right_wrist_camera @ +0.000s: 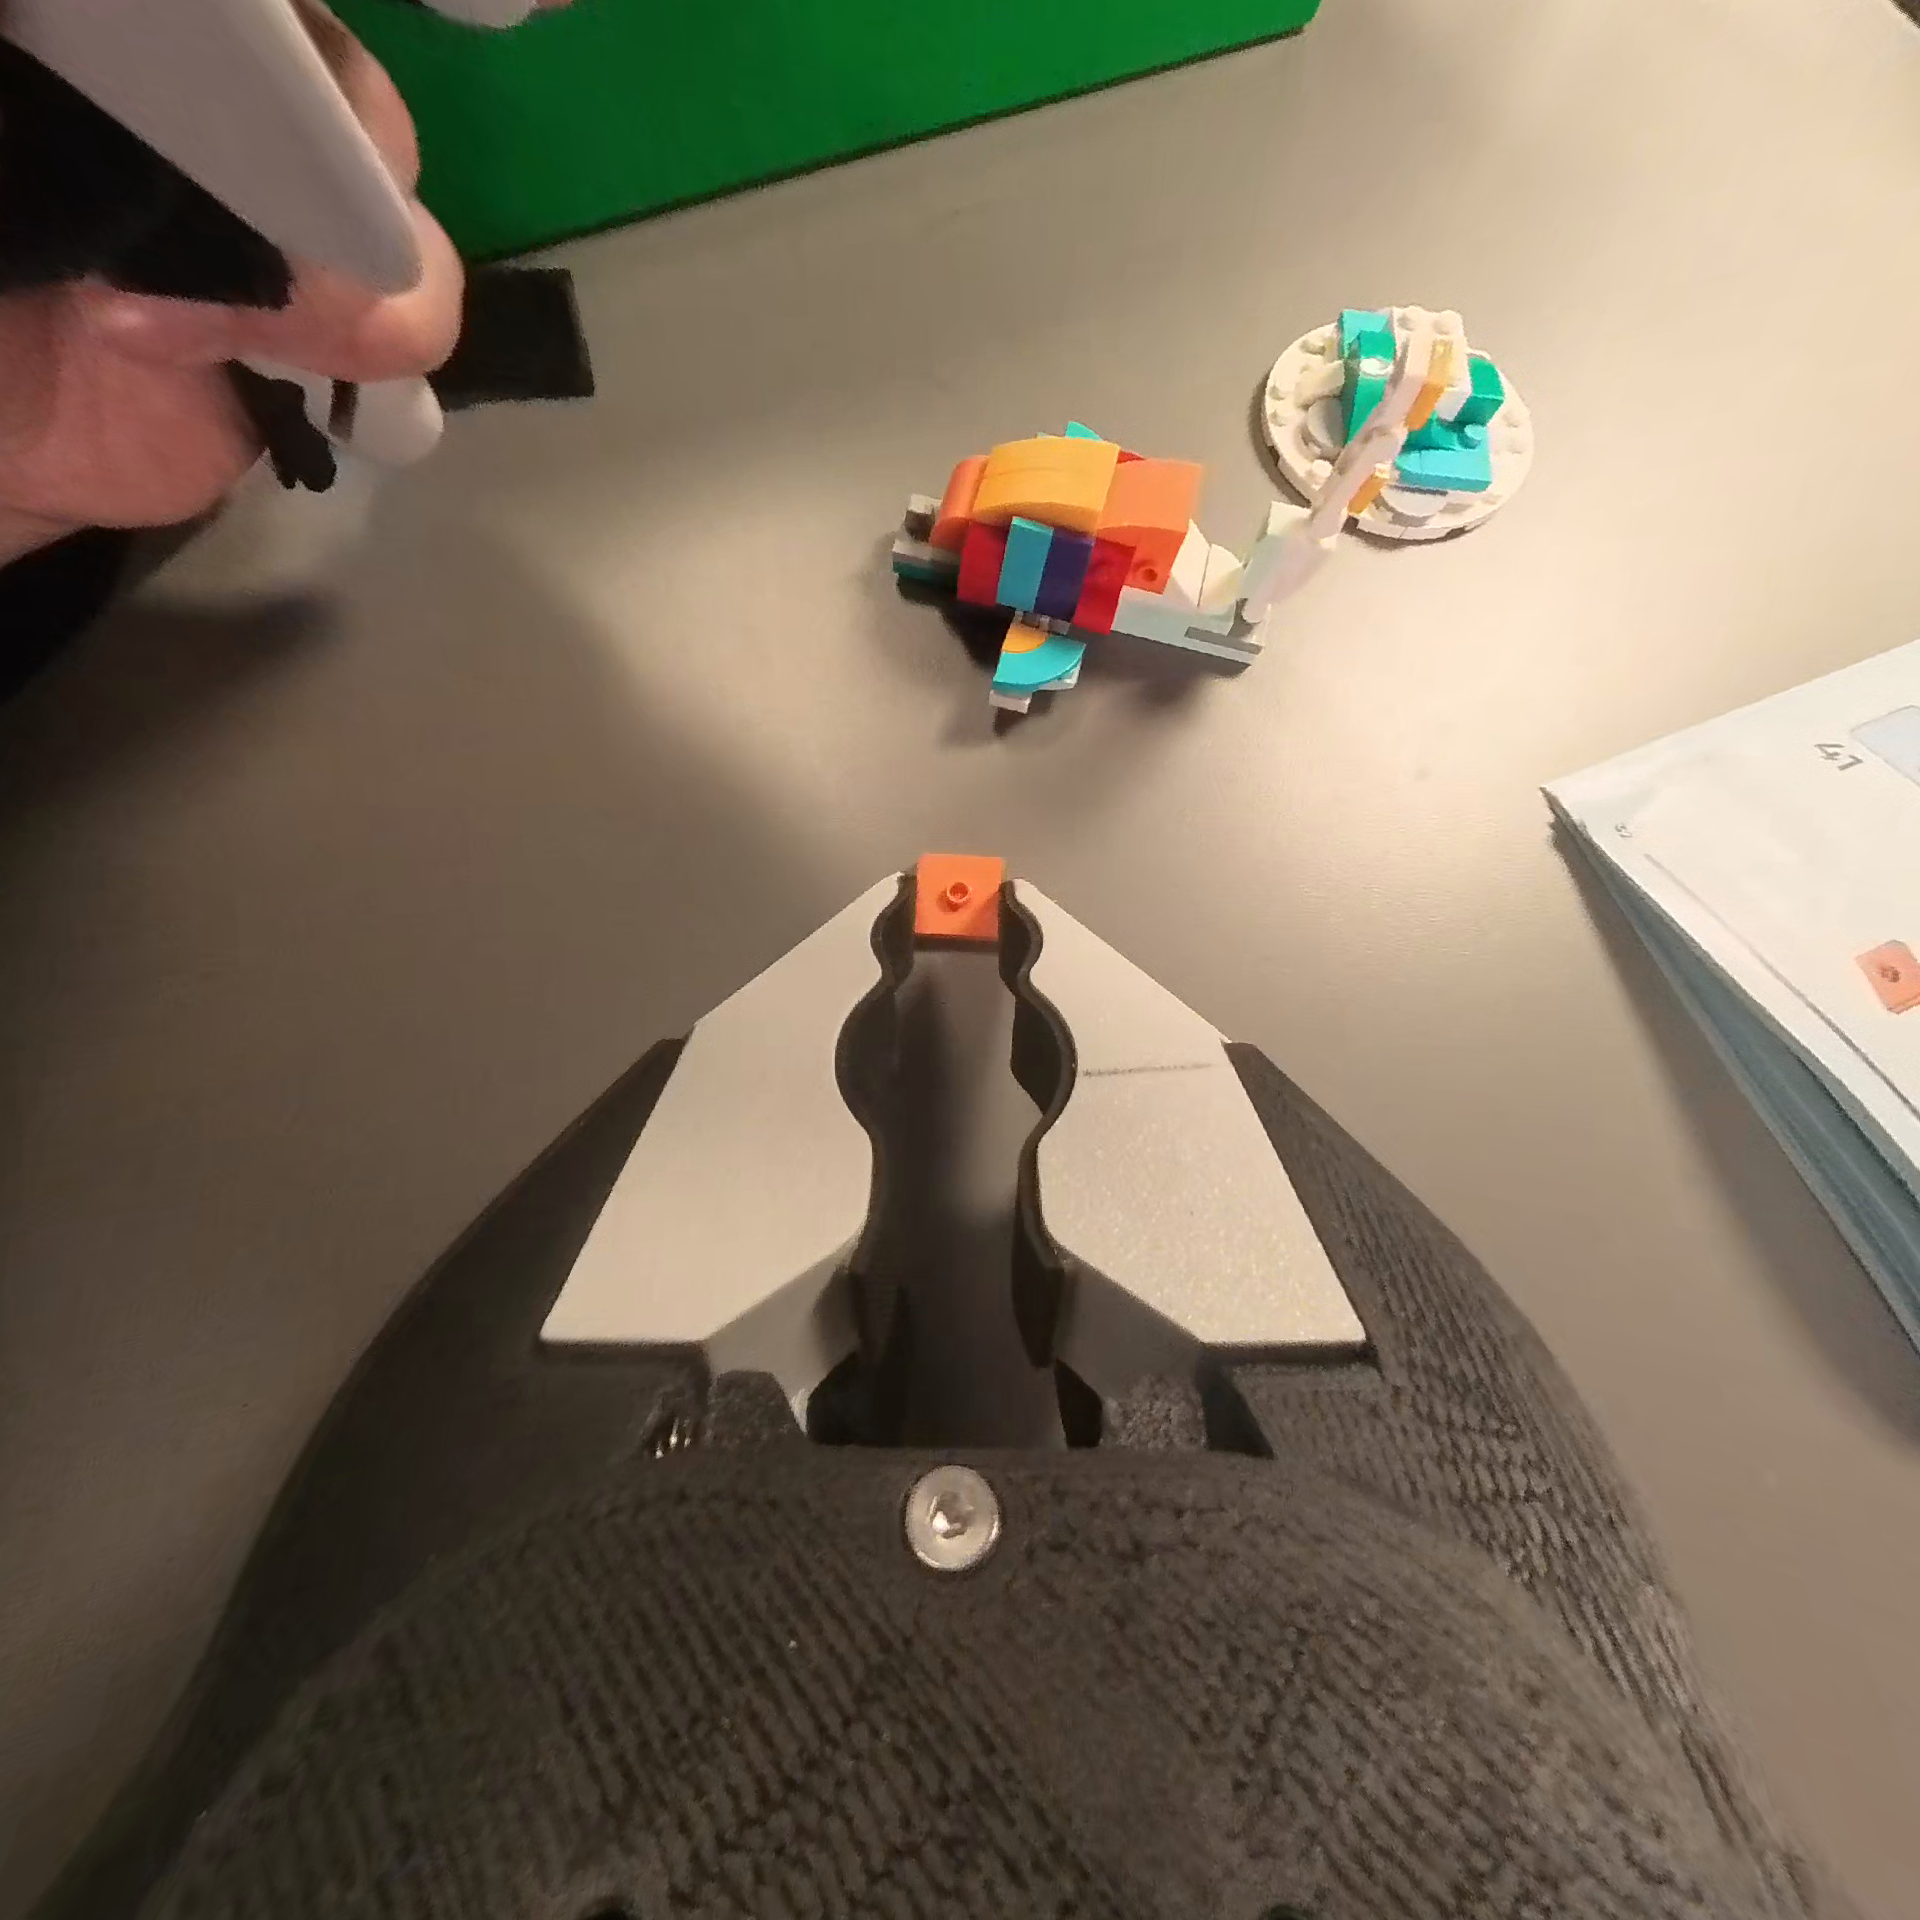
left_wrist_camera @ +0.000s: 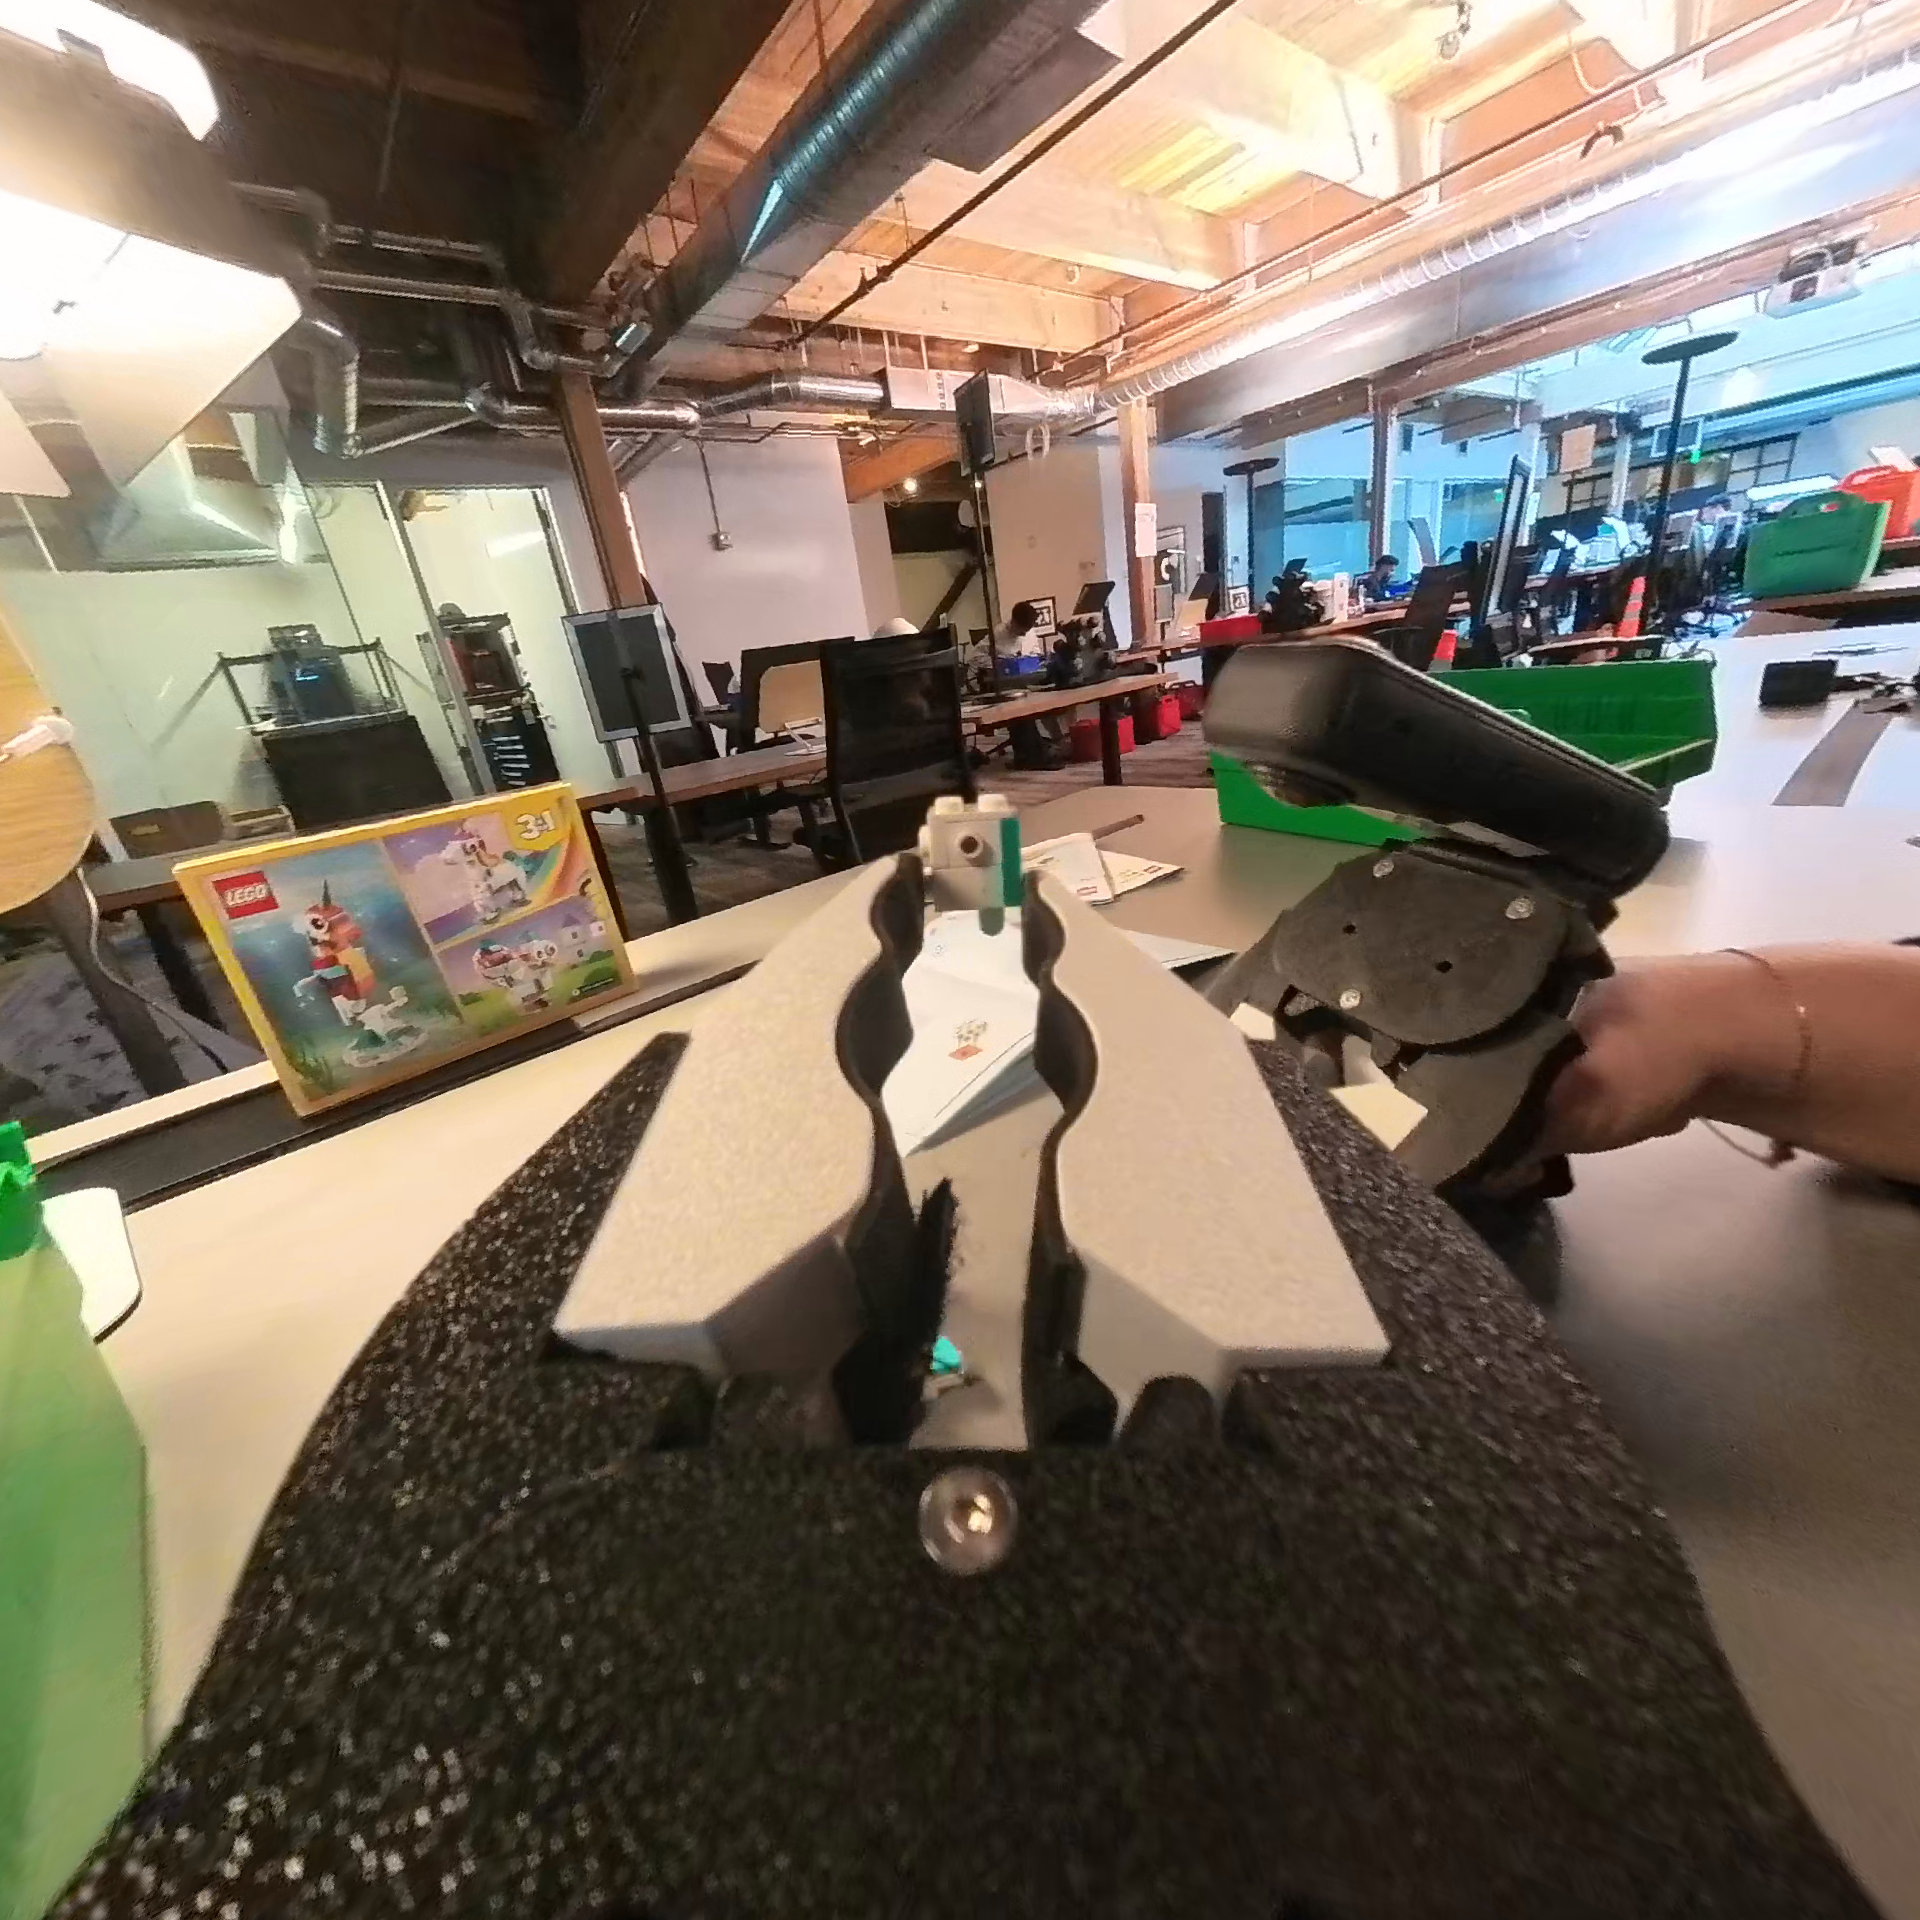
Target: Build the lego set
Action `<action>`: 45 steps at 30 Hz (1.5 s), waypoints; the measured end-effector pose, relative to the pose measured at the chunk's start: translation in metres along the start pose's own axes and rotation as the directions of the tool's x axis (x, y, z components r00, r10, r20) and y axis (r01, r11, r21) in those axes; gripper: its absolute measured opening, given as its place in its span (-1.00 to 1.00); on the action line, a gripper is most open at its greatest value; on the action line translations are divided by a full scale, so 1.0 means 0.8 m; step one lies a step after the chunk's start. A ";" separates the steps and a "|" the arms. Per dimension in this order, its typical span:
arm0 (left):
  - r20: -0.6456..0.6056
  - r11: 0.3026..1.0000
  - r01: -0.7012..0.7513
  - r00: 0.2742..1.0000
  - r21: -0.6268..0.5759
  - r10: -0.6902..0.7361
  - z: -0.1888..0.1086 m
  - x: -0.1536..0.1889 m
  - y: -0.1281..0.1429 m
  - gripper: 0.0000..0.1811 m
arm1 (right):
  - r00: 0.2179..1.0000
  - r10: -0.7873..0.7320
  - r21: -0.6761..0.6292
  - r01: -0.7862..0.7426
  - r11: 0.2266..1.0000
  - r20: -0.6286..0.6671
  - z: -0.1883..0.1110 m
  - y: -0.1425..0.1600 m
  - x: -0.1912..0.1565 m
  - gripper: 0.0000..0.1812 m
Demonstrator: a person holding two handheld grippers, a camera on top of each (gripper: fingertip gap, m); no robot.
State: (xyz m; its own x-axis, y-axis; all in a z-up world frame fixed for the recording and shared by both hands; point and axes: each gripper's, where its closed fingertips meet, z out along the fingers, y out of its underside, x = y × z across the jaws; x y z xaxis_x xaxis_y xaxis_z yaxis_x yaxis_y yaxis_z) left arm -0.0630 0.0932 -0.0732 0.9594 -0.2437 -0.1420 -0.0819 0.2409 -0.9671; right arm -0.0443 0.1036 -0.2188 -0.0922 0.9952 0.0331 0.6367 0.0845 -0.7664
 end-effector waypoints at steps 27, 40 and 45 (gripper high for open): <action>-0.492 0.951 0.293 0.845 0.099 -0.209 0.019 0.138 -0.147 -0.83 | 0.785 -0.414 0.282 0.313 0.907 0.462 -0.298 -0.191 -0.080 -0.85; -0.485 0.958 0.262 0.856 0.112 -0.178 0.014 0.141 -0.149 -0.83 | 0.766 -0.429 0.190 0.387 0.902 0.479 -0.296 -0.180 -0.082 -0.85; -0.495 0.955 0.273 0.849 0.113 -0.184 0.013 0.142 -0.149 -0.83 | 0.761 -0.444 0.187 0.406 0.895 0.474 -0.296 -0.180 -0.084 -0.85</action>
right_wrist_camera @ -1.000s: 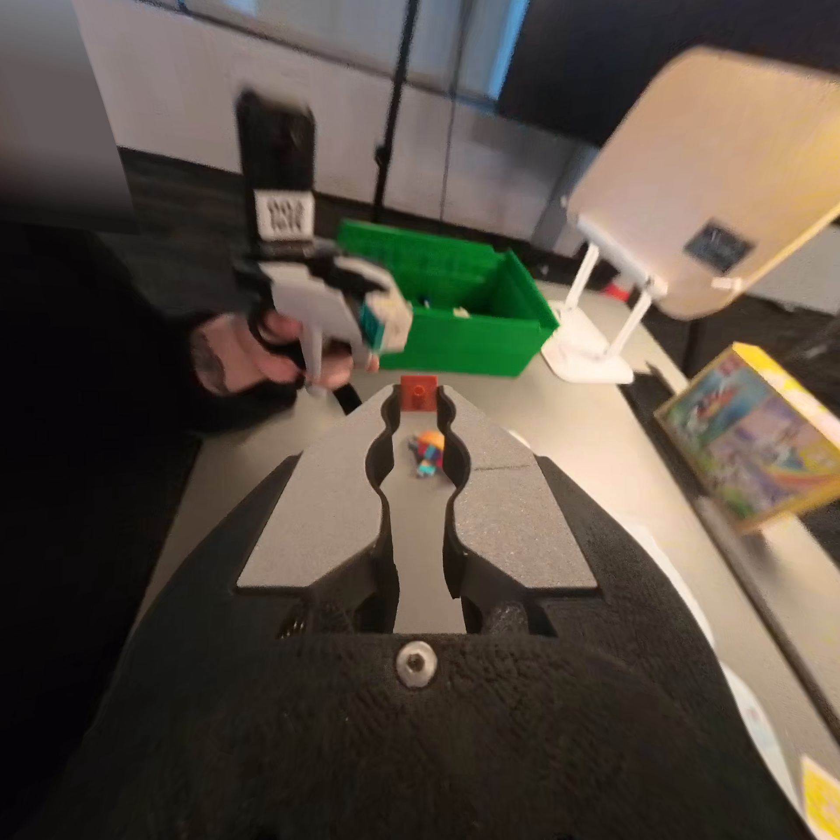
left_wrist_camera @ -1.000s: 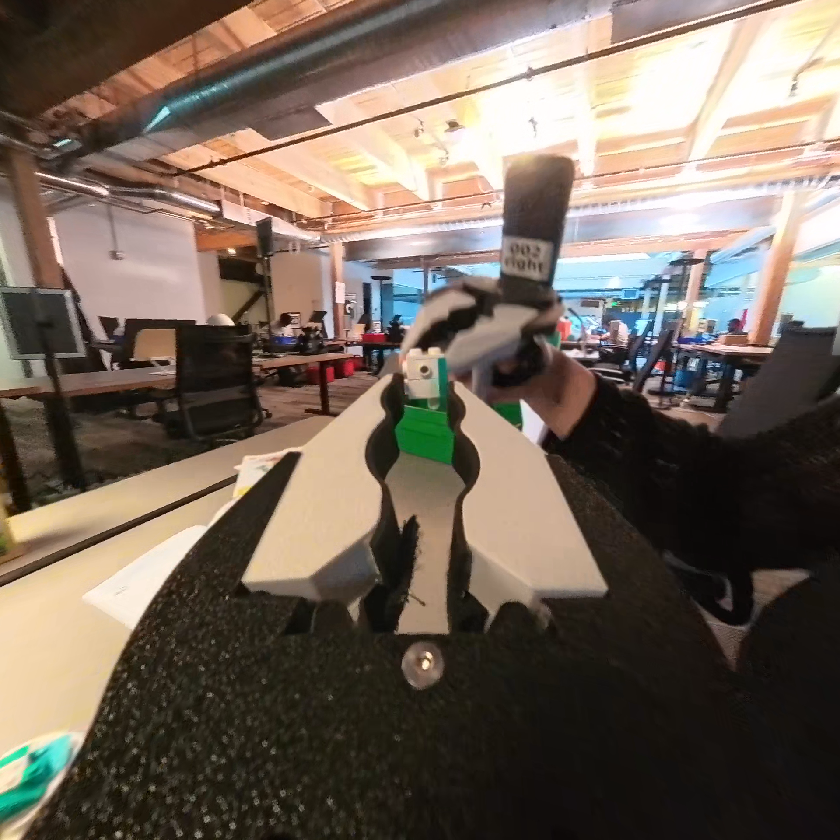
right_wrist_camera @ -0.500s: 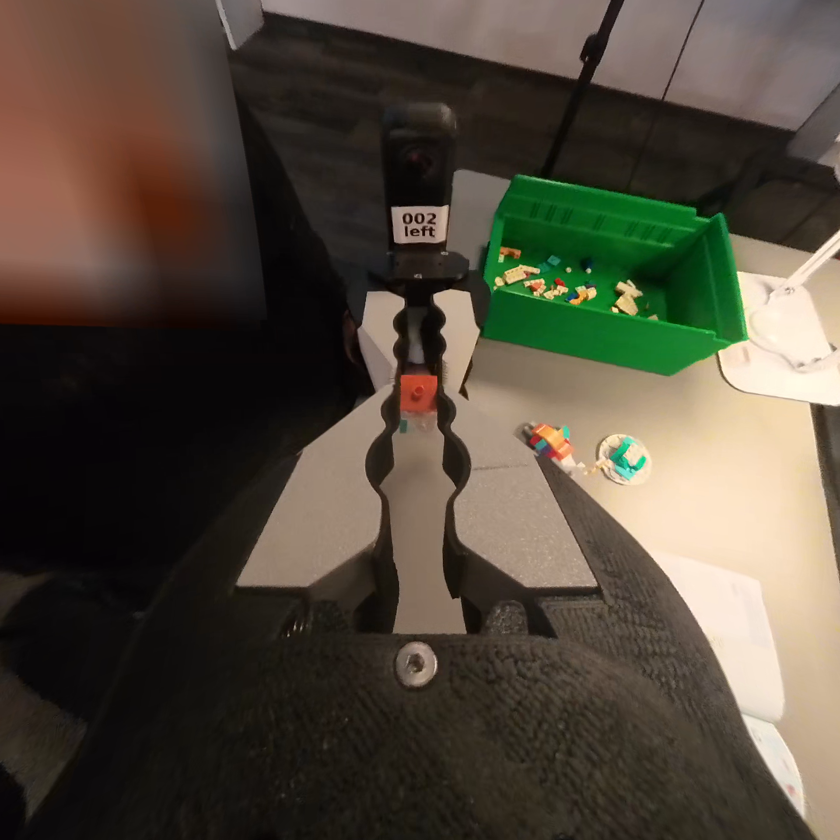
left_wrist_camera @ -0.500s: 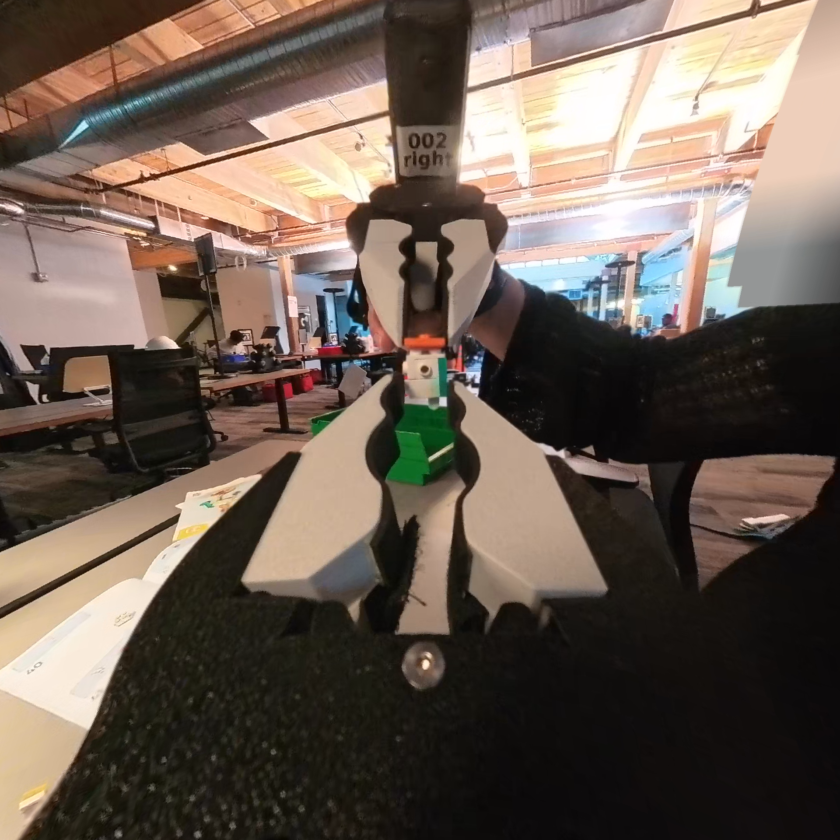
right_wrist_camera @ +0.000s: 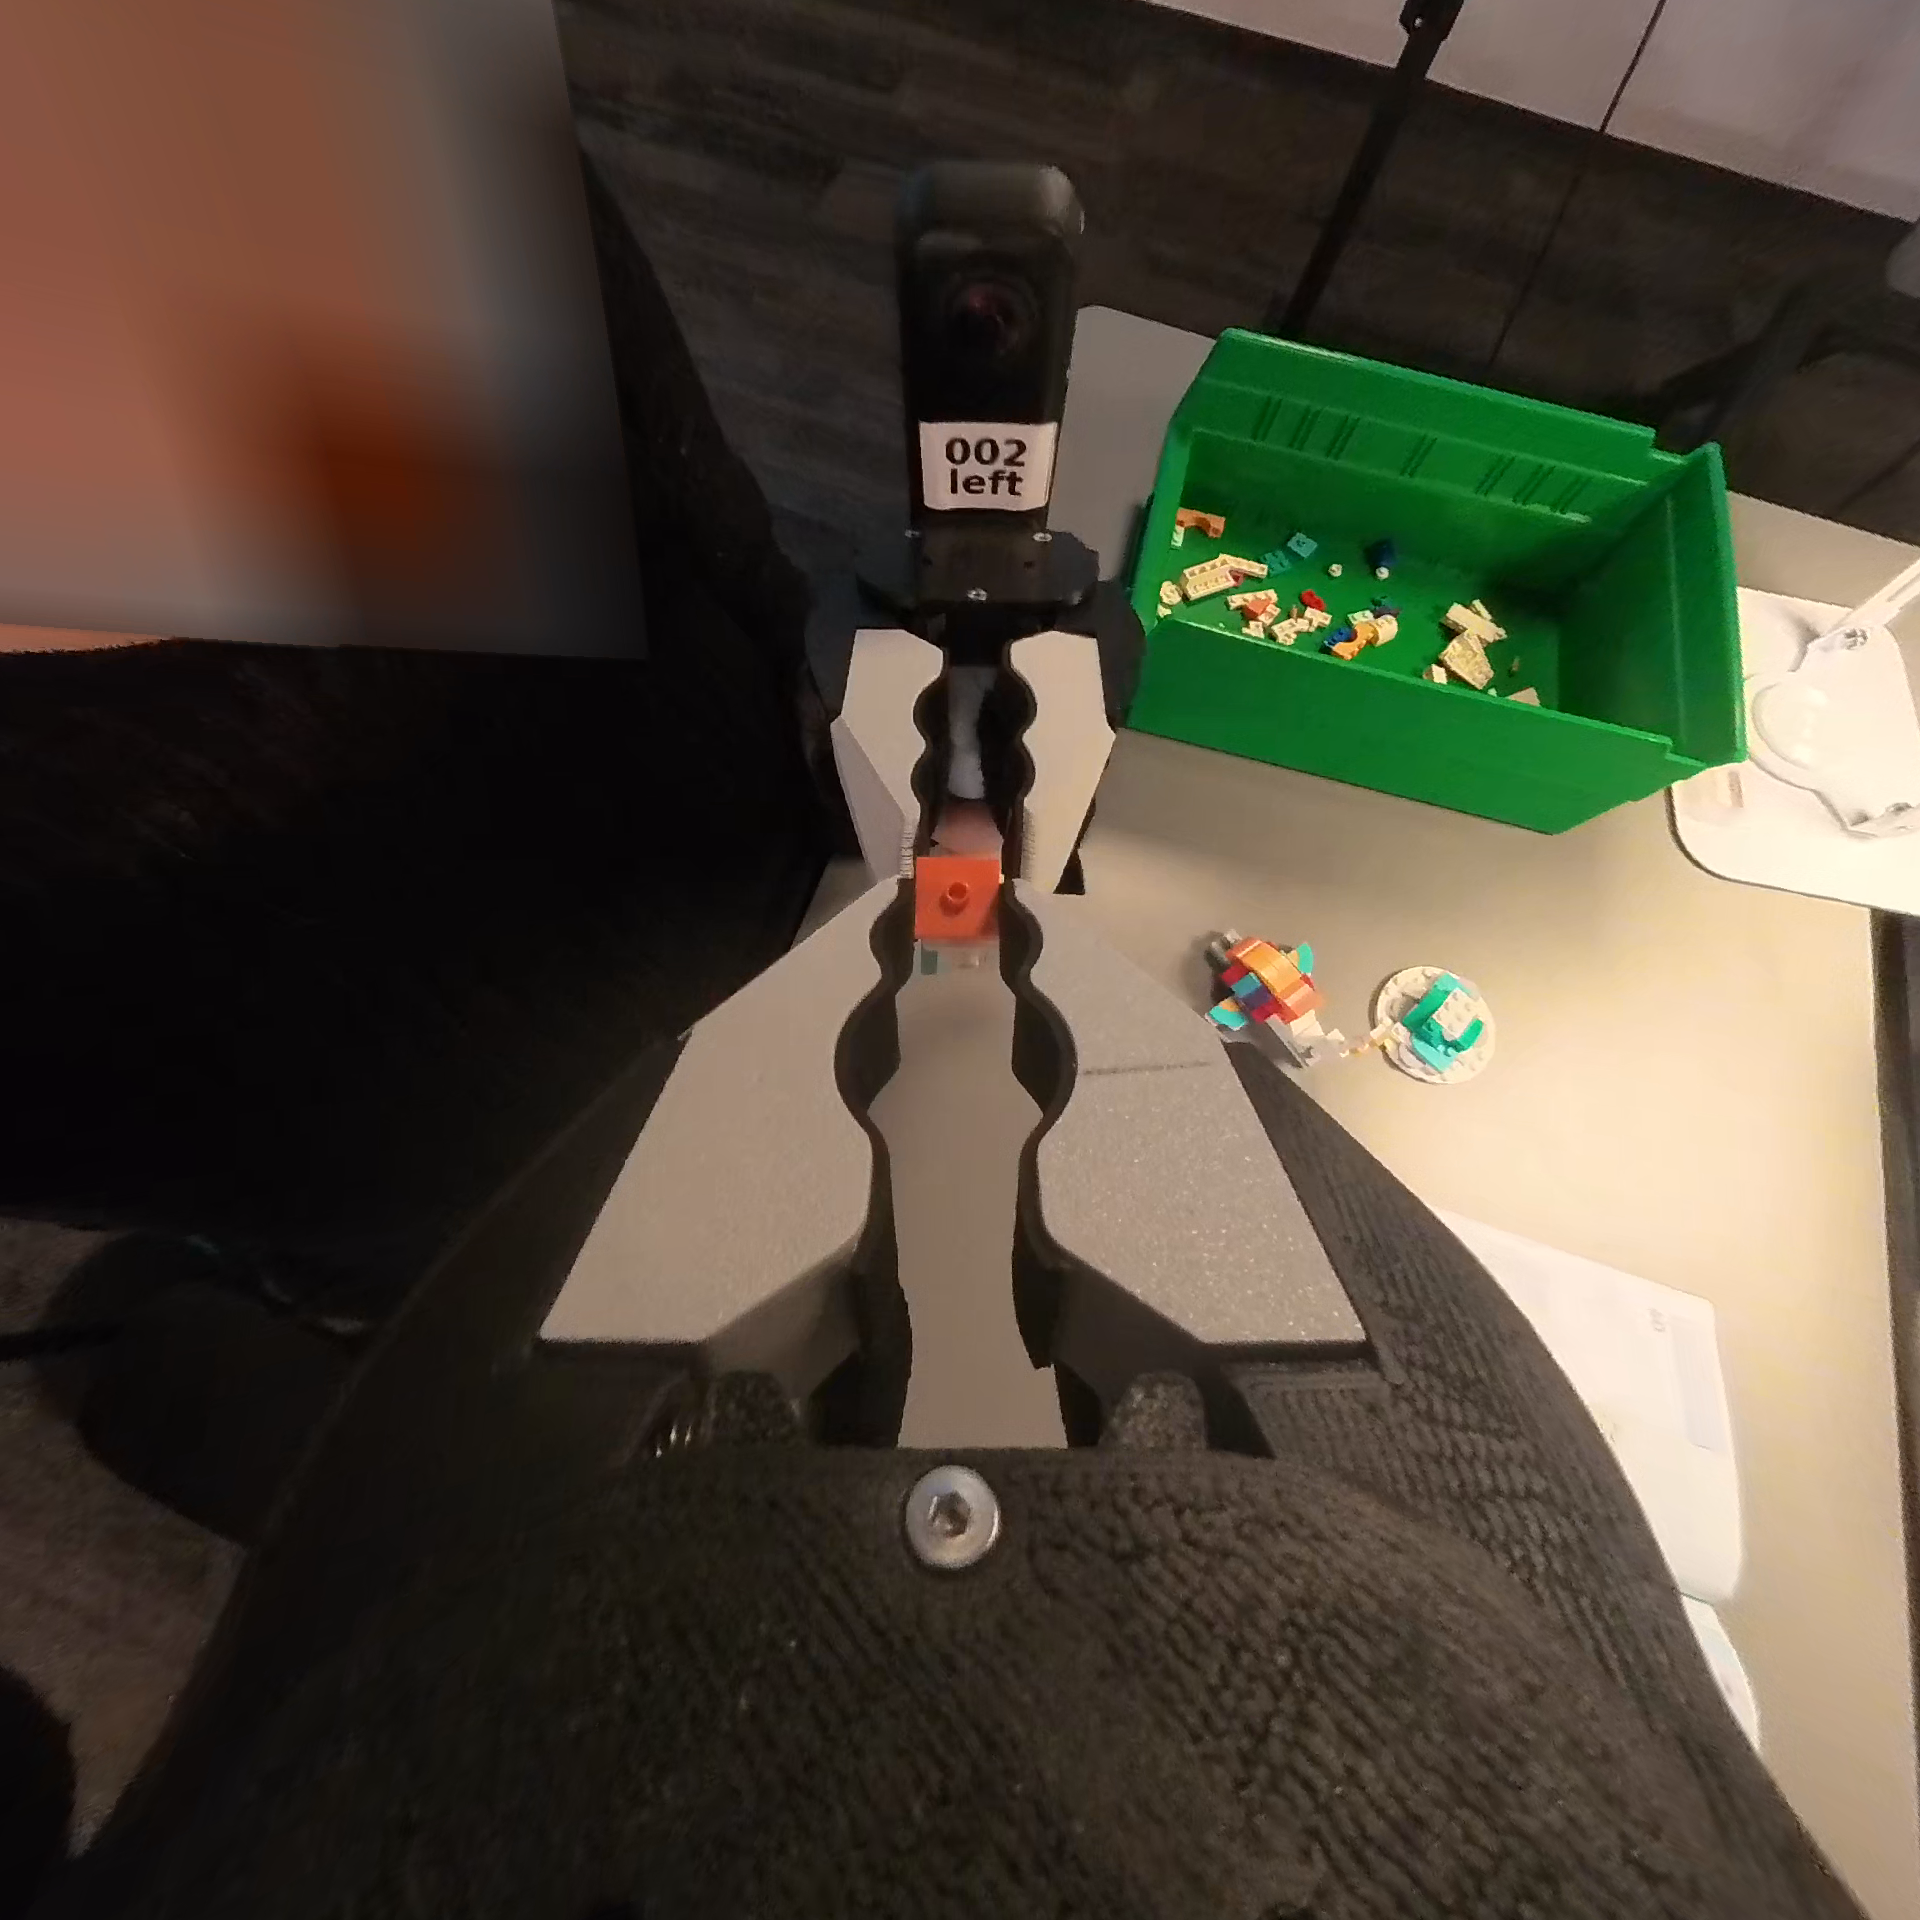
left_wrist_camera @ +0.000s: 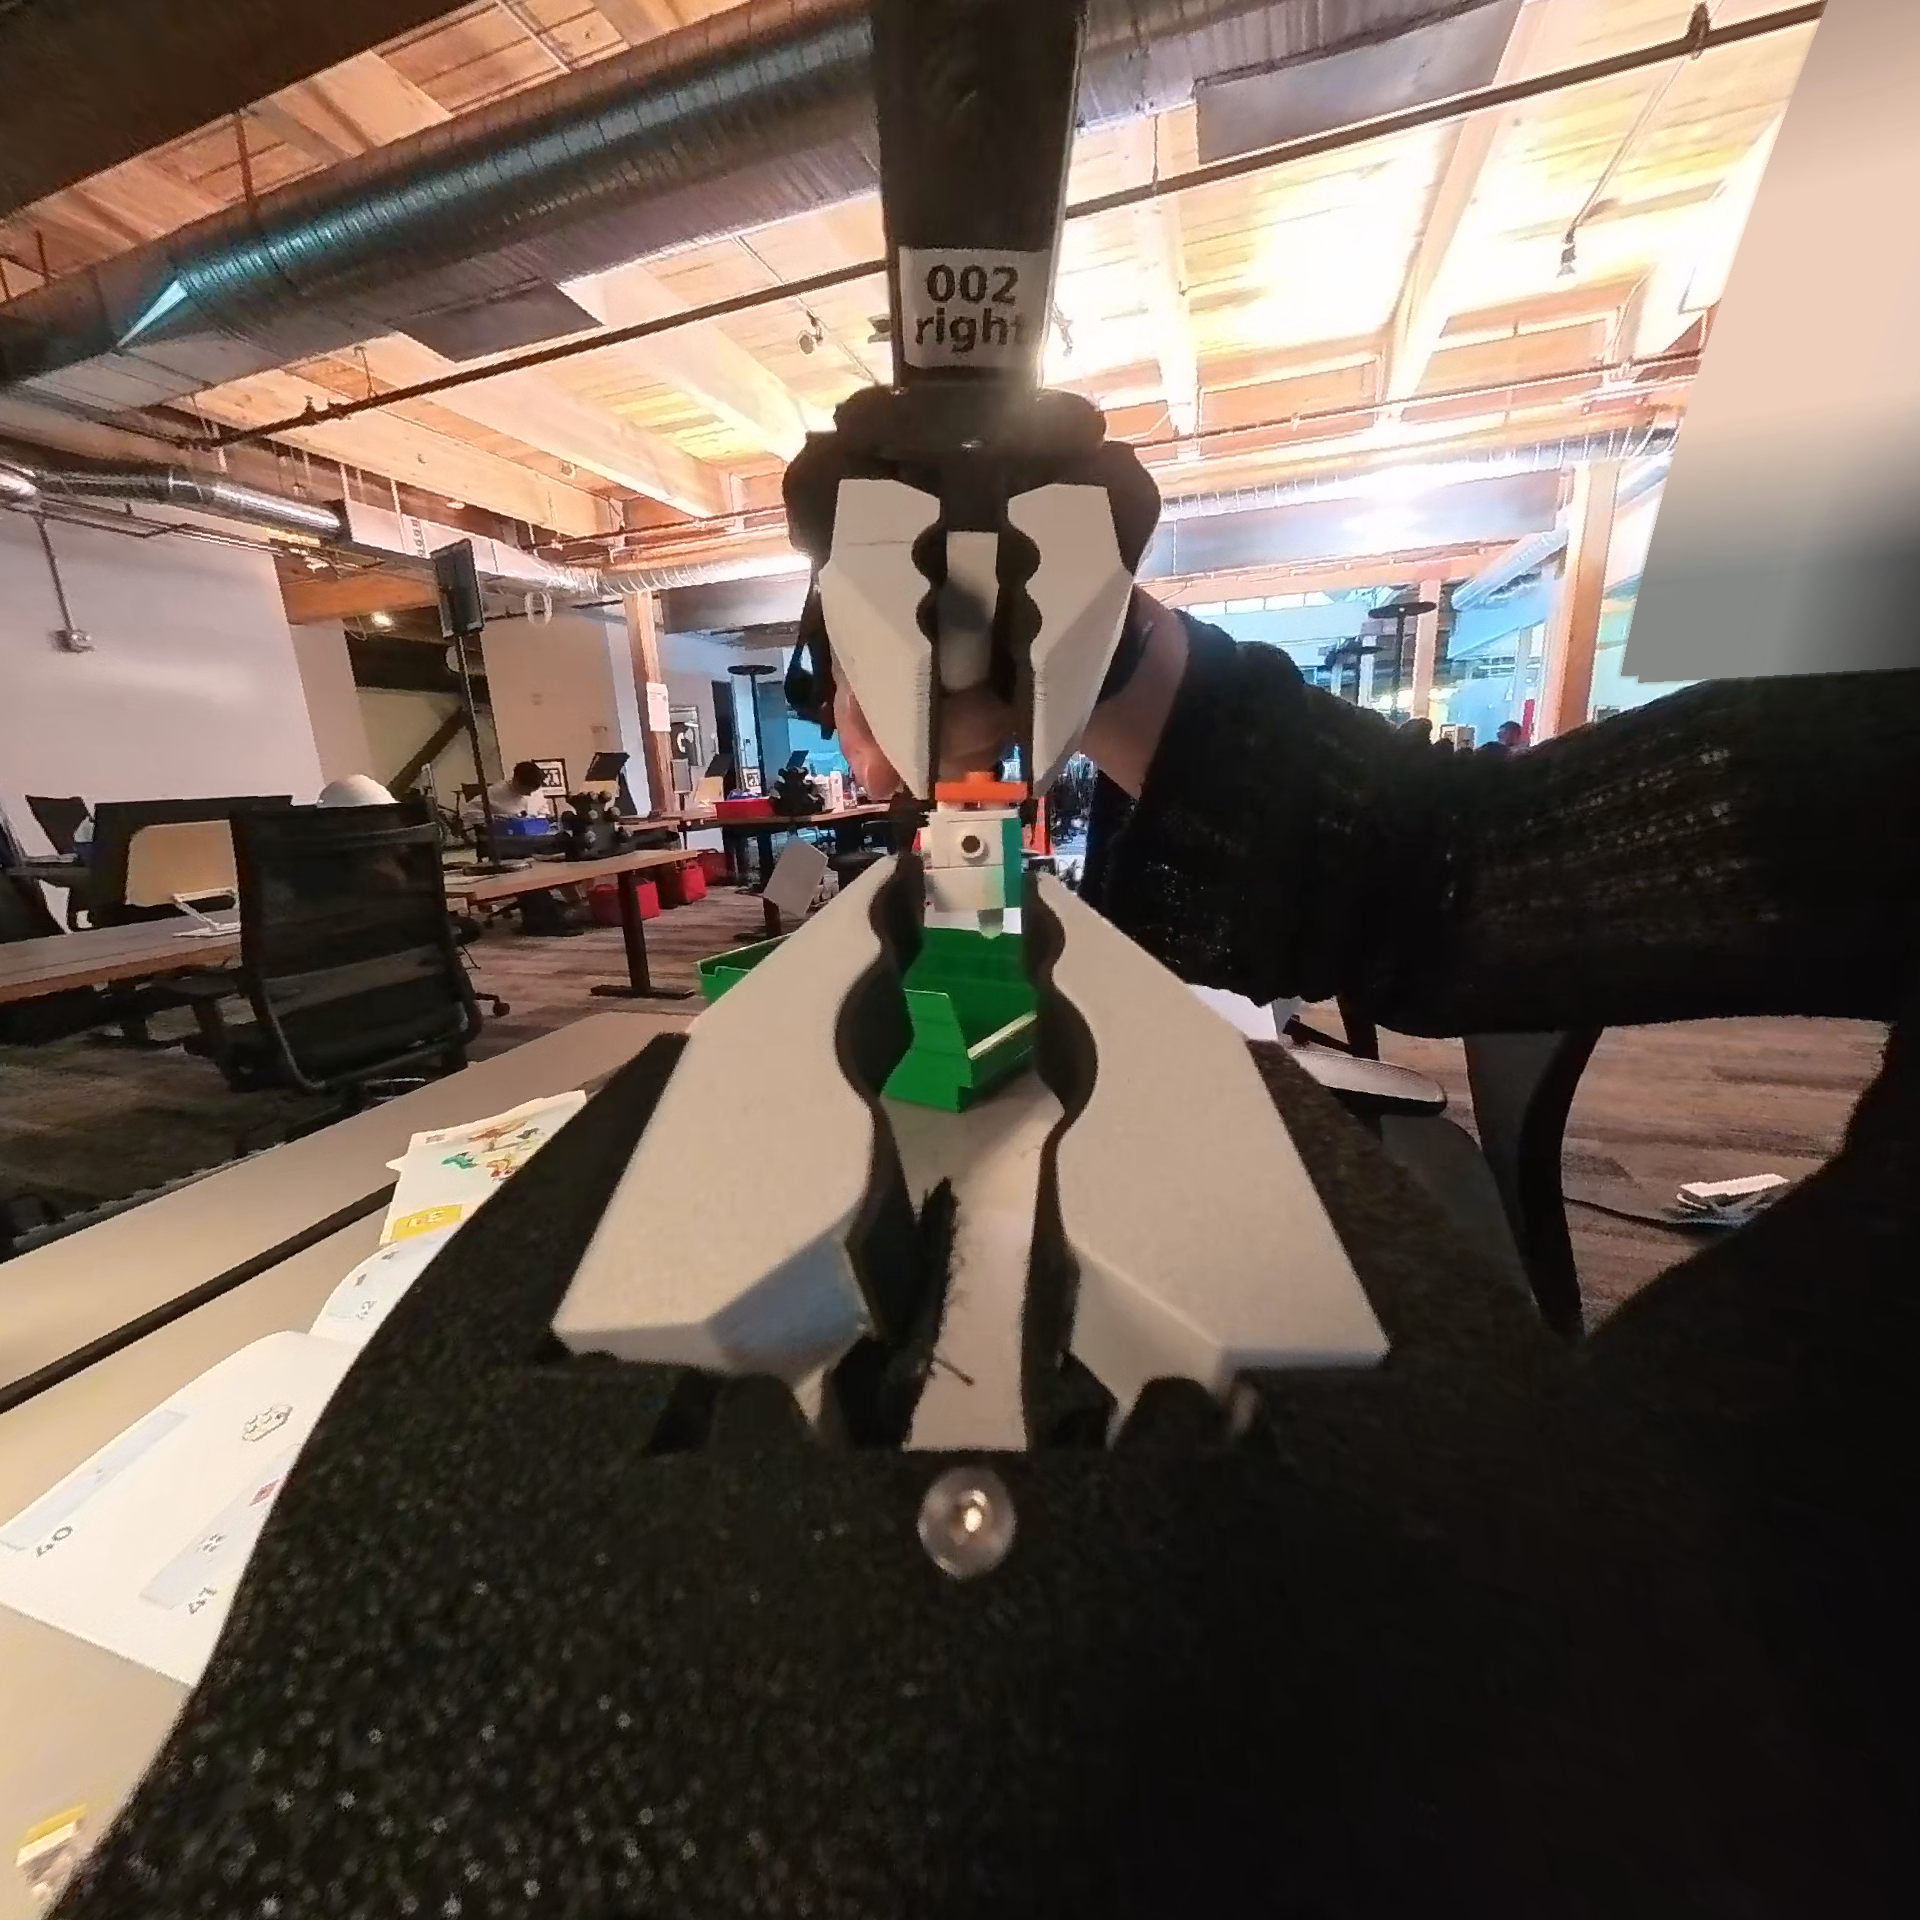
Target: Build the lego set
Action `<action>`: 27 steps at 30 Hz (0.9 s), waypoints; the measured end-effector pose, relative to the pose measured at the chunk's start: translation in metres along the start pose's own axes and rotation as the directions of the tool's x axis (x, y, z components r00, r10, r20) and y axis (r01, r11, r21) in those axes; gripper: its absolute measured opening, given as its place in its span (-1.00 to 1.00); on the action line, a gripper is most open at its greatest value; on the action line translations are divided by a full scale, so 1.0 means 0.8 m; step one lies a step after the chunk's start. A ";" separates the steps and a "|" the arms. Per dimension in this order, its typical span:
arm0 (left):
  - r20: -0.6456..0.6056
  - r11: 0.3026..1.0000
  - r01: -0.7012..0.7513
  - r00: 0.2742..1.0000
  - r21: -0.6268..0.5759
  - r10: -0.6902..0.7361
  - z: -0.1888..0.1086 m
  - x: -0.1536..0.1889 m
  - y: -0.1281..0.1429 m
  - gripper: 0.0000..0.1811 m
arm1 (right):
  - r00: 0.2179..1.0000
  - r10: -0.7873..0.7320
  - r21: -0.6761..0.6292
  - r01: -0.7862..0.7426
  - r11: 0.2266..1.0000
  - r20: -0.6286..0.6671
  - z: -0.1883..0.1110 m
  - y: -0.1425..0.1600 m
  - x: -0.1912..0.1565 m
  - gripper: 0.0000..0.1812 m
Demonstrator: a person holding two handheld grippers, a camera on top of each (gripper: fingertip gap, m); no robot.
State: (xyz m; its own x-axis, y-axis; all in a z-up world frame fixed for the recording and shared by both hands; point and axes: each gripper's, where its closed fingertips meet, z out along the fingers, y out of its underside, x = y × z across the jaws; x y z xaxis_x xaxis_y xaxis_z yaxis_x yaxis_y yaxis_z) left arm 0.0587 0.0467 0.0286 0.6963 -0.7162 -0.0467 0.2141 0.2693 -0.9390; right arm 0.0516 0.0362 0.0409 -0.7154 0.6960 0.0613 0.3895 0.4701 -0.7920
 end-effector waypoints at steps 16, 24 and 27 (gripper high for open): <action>0.003 1.000 -0.006 1.000 0.004 0.006 0.000 0.001 0.000 -0.83 | 1.000 0.000 0.005 0.000 1.000 -0.007 0.001 0.005 -0.001 -0.81; 0.095 1.000 0.021 0.995 0.005 -0.022 -0.005 -0.021 -0.005 -0.83 | 0.796 -0.318 -0.064 0.334 0.940 -0.515 -0.012 -0.004 0.037 -0.32; 0.118 0.999 0.041 0.992 0.000 -0.041 -0.005 -0.028 -0.005 -0.83 | 0.501 -0.600 -0.374 0.483 0.792 -0.624 -0.002 0.009 0.043 -0.26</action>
State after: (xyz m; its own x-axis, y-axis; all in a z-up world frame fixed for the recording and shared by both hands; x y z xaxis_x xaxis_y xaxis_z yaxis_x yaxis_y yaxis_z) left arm 0.0395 0.0594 0.0318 0.7628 -0.6458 0.0322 0.2427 0.2398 -0.9400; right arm 0.0306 0.0648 0.0380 -0.2302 0.4056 0.8846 0.1800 0.9111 -0.3709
